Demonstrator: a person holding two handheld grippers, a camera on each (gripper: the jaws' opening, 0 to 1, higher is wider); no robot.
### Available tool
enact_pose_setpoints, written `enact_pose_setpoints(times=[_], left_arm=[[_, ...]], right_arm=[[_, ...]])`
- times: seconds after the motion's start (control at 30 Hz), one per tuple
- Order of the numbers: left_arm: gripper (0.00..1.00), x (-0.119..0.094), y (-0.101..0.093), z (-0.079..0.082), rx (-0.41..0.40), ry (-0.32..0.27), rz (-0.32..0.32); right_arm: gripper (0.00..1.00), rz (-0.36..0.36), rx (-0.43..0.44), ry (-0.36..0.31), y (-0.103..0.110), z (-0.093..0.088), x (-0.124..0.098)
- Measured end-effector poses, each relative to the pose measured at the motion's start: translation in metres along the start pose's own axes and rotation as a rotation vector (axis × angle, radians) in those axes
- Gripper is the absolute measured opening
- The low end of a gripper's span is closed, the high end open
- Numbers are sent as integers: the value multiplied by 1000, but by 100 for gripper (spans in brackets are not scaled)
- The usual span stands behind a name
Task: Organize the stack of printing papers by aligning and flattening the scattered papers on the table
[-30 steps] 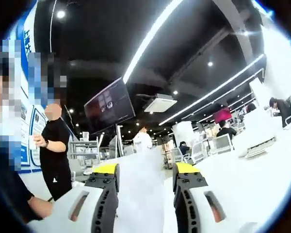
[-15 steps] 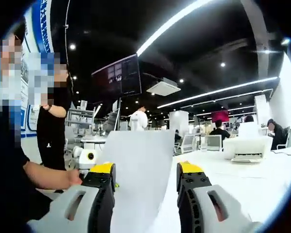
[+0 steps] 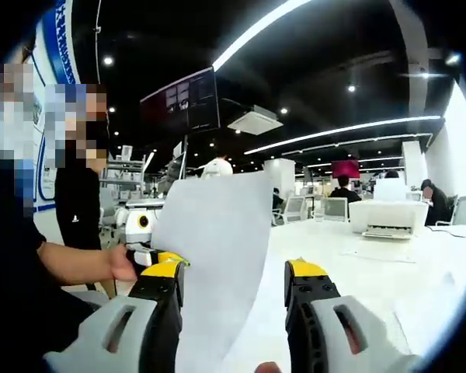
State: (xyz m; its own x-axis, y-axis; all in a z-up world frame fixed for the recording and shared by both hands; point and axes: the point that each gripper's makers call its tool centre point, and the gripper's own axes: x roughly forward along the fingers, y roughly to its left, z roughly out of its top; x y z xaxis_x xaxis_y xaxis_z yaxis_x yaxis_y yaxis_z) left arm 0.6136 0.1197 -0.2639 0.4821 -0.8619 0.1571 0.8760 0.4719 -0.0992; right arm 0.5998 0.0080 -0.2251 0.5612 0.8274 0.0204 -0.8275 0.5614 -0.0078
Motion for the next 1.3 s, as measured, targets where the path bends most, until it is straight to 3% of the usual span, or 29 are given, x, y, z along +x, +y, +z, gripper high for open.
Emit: enact_pose_setpoints(times=[0.33,0.57,1.07,1.3], left_arm=[[7,2,-2,0,-3,-3,0],[8,2,-4,1,-4,-6,2],[8,2,-6,4,-3,-18,-6],[8,1,-6,5,-2,-19,-7]], right_arm=[[49,-18,-35,27,-1,-9,-10],[50,-10,-34,1,7,-2,-24],[53,-49,-20,79,2,-31,-41],[53,-58,-19,85,3,-34,-46]])
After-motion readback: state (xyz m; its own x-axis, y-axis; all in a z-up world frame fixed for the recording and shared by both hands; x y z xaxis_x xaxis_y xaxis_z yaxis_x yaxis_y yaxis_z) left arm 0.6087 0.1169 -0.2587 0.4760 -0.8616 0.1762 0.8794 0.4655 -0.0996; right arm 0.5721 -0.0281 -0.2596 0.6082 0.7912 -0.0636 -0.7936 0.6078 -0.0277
